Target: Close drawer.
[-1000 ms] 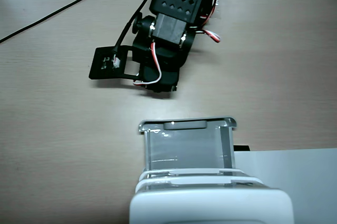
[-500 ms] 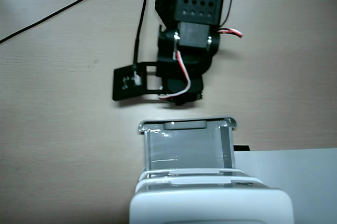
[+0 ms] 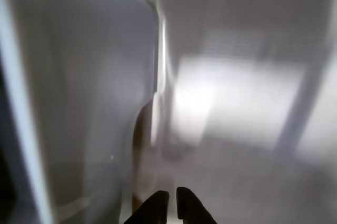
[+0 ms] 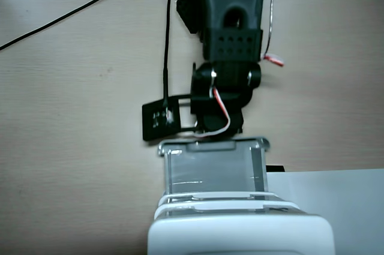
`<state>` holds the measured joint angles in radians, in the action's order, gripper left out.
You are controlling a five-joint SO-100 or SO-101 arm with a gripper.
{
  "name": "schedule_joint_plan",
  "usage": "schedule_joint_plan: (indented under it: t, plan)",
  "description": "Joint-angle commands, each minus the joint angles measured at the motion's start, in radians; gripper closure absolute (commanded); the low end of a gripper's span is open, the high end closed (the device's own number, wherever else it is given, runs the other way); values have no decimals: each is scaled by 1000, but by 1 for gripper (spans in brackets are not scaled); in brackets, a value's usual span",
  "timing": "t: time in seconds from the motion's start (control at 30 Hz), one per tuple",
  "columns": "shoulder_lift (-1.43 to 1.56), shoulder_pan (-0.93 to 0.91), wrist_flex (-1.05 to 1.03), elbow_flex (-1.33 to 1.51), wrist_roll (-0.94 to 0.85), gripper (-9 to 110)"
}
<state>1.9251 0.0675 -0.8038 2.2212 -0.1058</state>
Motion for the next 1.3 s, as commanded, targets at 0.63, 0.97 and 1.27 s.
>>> schedule_joint_plan:
  t: [0.63,0.97,1.27]
  plan:
    - [-446,-51,-6,-586,21,101]
    - [-273,-74,-101,-476,-52,101]
    - [-123,-103,-114,-290,-140,101]
